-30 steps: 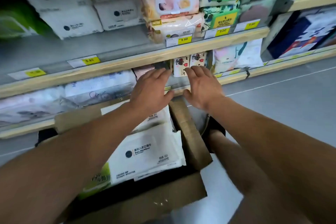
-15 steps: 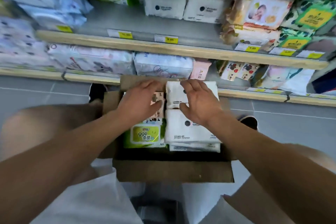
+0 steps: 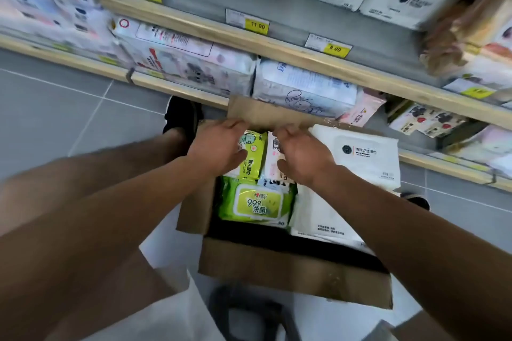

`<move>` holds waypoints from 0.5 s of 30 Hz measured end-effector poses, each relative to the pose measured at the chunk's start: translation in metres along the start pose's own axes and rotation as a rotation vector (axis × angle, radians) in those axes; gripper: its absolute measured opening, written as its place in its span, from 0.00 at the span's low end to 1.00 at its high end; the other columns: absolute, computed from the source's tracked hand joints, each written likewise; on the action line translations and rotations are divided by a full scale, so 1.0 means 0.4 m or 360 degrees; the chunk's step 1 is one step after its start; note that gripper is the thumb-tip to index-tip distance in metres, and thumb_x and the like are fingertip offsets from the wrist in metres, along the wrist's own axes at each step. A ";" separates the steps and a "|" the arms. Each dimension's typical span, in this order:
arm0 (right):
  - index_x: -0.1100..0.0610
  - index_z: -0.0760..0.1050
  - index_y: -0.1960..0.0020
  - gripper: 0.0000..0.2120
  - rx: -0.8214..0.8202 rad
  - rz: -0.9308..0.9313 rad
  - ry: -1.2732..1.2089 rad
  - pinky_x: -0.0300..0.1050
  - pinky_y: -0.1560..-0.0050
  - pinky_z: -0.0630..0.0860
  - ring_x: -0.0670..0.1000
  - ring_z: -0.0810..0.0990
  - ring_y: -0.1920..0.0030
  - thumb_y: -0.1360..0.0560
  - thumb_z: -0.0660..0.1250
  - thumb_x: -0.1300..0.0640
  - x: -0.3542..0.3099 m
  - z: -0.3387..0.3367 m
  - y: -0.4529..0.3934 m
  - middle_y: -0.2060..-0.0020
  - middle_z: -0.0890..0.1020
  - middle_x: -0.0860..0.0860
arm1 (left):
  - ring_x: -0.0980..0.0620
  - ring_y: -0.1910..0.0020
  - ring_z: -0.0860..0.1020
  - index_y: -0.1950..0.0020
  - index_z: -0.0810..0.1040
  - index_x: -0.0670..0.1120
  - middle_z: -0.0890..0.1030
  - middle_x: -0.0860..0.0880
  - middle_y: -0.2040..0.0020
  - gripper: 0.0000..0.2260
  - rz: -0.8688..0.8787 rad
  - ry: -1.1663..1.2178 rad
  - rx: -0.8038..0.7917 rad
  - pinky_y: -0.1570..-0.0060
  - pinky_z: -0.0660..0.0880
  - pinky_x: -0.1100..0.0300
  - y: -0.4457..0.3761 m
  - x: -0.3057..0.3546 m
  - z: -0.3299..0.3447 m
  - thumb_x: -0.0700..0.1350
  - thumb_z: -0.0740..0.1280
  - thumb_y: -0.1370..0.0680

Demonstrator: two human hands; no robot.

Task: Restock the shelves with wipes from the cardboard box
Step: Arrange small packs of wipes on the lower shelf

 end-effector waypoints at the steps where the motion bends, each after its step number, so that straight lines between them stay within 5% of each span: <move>1: 0.56 0.61 0.28 0.29 -0.0039 0.0038 0.0038 0.49 0.40 0.70 0.59 0.68 0.34 0.26 0.66 0.56 0.006 0.012 -0.019 0.30 0.65 0.55 | 0.41 0.38 0.73 0.32 0.68 0.48 0.72 0.47 0.31 0.25 0.0017 -0.0030 -0.0032 0.41 0.71 0.48 -0.017 -0.004 0.012 0.51 0.65 0.27; 6: 0.57 0.52 0.23 0.34 -0.0188 0.0175 0.0225 0.51 0.33 0.66 0.58 0.63 0.29 0.24 0.64 0.55 0.036 0.071 -0.097 0.27 0.62 0.55 | 0.46 0.31 0.67 0.29 0.63 0.52 0.68 0.51 0.29 0.28 0.0063 -0.0152 -0.0156 0.38 0.69 0.46 -0.085 -0.019 0.056 0.54 0.66 0.27; 15: 0.57 0.54 0.24 0.33 -0.0069 0.0148 0.0391 0.53 0.30 0.62 0.59 0.62 0.29 0.23 0.65 0.52 0.047 0.088 -0.141 0.27 0.64 0.56 | 0.47 0.32 0.65 0.34 0.71 0.49 0.71 0.50 0.34 0.20 0.0098 -0.0206 -0.0120 0.45 0.69 0.51 -0.104 -0.017 0.060 0.48 0.67 0.26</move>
Point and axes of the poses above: each hand's wrist, its own y-axis away from the middle knuckle, its own z-axis out of the palm, x = y × z, the point moved 8 cm from there along -y, towards the middle knuckle
